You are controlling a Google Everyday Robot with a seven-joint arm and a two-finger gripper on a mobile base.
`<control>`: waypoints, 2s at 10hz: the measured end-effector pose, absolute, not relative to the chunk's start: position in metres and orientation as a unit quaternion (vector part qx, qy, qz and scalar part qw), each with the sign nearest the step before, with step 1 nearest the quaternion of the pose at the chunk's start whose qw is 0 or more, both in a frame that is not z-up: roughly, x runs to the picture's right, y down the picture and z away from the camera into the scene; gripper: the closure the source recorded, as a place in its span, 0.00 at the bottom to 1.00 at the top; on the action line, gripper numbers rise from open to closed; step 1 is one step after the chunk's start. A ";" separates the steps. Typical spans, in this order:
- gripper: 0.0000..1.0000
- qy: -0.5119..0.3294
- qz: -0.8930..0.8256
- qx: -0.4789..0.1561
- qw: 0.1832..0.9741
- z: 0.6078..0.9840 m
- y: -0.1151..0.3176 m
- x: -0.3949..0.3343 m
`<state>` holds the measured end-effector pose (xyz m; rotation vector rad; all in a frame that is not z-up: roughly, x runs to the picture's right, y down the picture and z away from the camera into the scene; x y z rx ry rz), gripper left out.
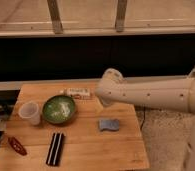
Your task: Move the arm in a circular motion
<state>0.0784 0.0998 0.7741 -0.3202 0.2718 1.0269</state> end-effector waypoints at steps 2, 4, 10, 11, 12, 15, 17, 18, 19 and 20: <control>0.20 0.149 0.511 -0.145 0.834 0.765 0.115 0.103; 0.20 0.166 0.527 -0.137 0.822 0.773 0.110 0.120; 0.20 0.169 0.547 -0.121 0.811 0.848 0.005 0.150; 0.20 0.161 0.541 -0.123 0.816 0.858 -0.011 0.145; 0.20 0.154 0.535 -0.128 0.821 0.866 -0.023 0.143; 0.20 0.132 0.511 -0.144 0.837 0.868 -0.031 0.133; 0.20 0.125 0.499 -0.154 0.844 0.856 -0.016 0.128; 0.20 0.127 0.497 -0.163 0.843 0.843 0.005 0.126; 0.20 0.131 0.497 -0.168 0.841 0.832 0.021 0.125; 0.20 0.145 0.505 -0.175 0.833 0.814 0.053 0.127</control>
